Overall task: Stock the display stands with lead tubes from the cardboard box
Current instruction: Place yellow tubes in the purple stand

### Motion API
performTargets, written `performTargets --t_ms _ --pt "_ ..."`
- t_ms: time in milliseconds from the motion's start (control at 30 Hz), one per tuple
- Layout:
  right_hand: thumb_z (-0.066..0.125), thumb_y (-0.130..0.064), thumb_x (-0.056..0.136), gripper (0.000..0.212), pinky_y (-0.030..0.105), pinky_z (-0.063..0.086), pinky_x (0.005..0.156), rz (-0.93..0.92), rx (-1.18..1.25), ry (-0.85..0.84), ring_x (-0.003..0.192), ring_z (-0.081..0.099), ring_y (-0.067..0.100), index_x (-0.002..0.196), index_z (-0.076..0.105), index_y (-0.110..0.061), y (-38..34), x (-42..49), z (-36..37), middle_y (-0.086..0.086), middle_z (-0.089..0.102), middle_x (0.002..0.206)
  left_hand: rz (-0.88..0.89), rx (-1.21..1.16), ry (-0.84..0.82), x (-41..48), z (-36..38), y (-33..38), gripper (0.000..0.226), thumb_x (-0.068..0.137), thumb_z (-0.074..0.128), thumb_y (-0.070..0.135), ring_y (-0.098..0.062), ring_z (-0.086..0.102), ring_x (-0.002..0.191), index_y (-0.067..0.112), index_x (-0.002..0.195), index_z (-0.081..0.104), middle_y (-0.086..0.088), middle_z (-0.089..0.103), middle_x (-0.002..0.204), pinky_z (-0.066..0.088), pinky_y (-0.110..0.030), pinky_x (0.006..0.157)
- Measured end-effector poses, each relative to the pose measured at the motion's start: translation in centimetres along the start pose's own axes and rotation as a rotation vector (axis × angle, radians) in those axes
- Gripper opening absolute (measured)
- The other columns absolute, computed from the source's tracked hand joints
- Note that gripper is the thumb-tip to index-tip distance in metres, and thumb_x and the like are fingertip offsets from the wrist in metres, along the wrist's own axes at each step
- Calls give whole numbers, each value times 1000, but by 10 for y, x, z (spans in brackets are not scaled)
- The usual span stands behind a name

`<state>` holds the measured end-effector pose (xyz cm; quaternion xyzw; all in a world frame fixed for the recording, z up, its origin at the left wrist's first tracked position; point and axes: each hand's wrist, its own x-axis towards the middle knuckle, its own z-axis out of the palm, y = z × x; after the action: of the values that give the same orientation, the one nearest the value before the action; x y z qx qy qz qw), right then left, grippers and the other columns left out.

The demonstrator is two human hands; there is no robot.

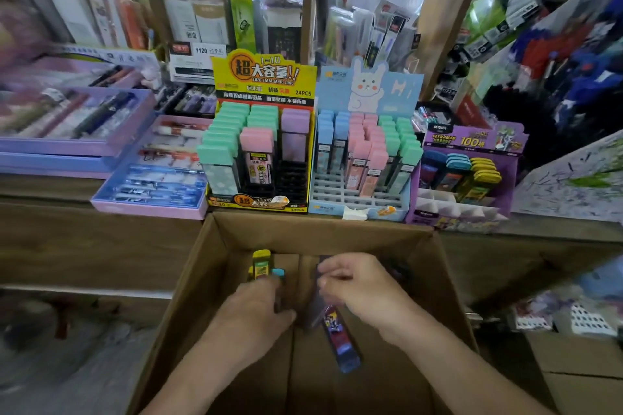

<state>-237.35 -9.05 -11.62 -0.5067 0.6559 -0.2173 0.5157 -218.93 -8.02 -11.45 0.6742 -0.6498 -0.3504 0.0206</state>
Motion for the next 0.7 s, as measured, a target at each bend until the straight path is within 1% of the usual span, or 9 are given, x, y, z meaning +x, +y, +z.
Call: performTargets --t_ms 100,167,233,300,367,433,500,600,700 --pt "61 -1 93 19 46 58 95 83 106 -42 101 73 30 104 68 -15 1 14 22 15 73 107 -71 -25 33 10 -14 -17 40 90 69 38 -16 59 115 30 127 56 5 61 123 49 -32 98" --pt "56 1 91 20 54 55 99 138 126 -41 93 70 33 102 64 -14 5 25 35 19 69 99 -125 -49 27 21 -17 -28 46 88 72 39 -19 59 116 27 127 52 1 61 124 48 -34 100" --pt "51 3 90 23 48 60 88 203 167 -35 86 58 30 101 60 -14 8 35 46 17 56 92 -174 -83 2 32 -12 -37 50 86 74 40 -21 58 117 24 127 51 -3 60 126 47 -36 102" --pt "47 3 91 16 40 55 74 261 213 -31 85 55 30 99 57 -7 11 40 52 17 52 91 -208 -132 2 41 -5 -44 53 83 75 42 -21 58 116 24 128 52 -3 59 127 48 -37 101" --pt "46 1 96 17 50 56 97 332 277 -30 101 66 37 110 56 -5 13 44 57 23 63 108 -228 -224 24 48 3 -49 51 81 76 44 -19 60 111 26 123 54 0 59 123 50 -35 95" --pt "45 -1 100 20 62 43 108 364 337 -39 128 59 46 117 54 -8 13 45 60 30 59 133 -244 -320 51 55 11 -51 42 82 74 43 -16 61 105 27 115 54 2 60 116 51 -35 92" --pt "45 -3 102 24 59 47 109 379 390 -42 129 56 48 123 54 -10 11 45 60 32 55 136 -272 -414 79 61 18 -51 32 85 73 38 -13 65 98 25 110 57 3 66 108 55 -35 88" --pt "48 -8 104 24 42 57 96 383 482 -67 116 63 30 127 56 -11 11 45 58 18 65 127 -282 -537 107 63 24 -50 27 89 72 29 -9 65 90 24 111 57 4 68 100 51 -25 69" --pt "48 -10 106 21 40 59 88 404 538 -78 112 66 29 125 57 -9 9 44 55 18 68 122 -268 -619 109 58 29 -44 18 89 74 24 -3 64 80 30 96 58 7 69 90 45 -17 55"
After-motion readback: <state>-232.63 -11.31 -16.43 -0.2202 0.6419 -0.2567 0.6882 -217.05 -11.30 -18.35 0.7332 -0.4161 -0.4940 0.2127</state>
